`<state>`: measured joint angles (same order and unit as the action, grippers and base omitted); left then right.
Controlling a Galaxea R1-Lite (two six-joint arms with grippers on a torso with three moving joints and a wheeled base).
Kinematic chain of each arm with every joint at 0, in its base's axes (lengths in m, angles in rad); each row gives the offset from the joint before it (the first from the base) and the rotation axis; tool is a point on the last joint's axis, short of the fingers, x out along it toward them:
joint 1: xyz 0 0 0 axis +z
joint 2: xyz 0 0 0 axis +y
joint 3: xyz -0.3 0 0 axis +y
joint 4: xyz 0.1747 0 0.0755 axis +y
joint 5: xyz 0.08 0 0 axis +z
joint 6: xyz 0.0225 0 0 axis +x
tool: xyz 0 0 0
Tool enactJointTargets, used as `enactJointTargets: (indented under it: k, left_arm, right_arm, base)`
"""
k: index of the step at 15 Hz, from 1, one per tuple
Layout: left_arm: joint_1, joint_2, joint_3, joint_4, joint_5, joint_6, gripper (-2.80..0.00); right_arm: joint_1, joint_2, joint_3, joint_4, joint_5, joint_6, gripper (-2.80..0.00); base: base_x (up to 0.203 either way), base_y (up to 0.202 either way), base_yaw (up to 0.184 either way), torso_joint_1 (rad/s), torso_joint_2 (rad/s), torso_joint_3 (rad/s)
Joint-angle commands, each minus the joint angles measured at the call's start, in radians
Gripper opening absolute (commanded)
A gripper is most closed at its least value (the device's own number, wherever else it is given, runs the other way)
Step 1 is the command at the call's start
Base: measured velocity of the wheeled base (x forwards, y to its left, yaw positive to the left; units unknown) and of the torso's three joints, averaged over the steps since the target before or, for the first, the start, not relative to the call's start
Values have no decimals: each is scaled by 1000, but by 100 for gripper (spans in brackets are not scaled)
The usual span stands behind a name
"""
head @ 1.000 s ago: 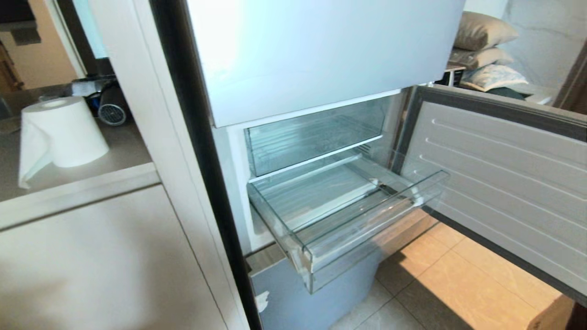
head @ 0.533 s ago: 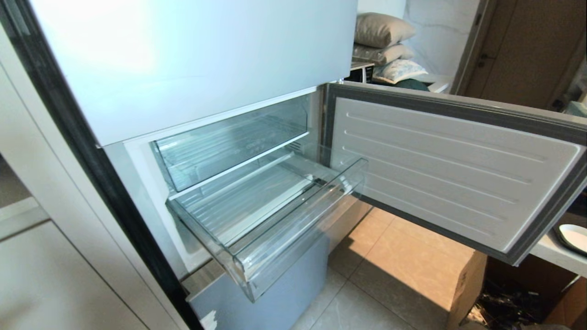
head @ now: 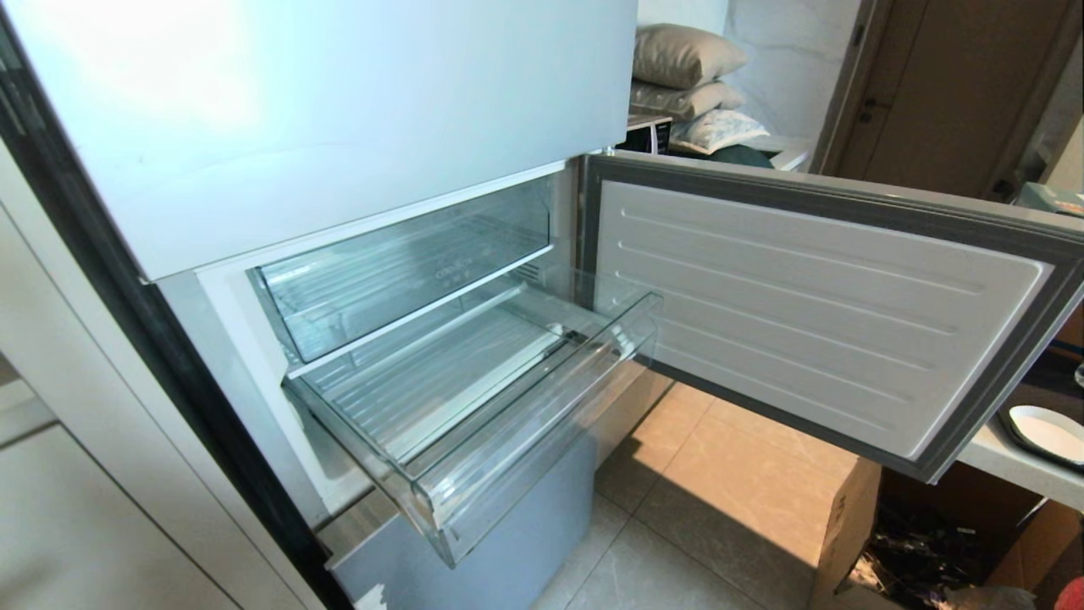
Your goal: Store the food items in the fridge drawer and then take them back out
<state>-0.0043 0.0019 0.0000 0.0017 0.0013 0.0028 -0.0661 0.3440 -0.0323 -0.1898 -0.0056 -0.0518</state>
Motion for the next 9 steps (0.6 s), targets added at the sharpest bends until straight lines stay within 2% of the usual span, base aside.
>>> enactJointTargets:
  k: [1, 2, 4, 9]
  left_arm:
    - [0, 1, 0, 0, 0, 0, -280]
    - [0, 1, 0, 0, 0, 0, -280]
    - [0, 1, 0, 0, 0, 0, -280]
    - [0, 1, 0, 0, 0, 0, -280]
  right_arm:
    - [-106, 287, -21, -74, -14, 34, -280]
    - [-206, 380, -38, -104, -19, 53, -280]
    - [-352, 536, -105, -146, -27, 83, -280]
    - [-424, 877, -290, -181, -113, 140, -280]
  base:
    - [0, 0, 0, 0, 0, 0]
    - [0, 0, 0, 0, 0, 0]
    - [0, 0, 0, 0, 0, 0]
    - [0, 0, 0, 0, 0, 0]
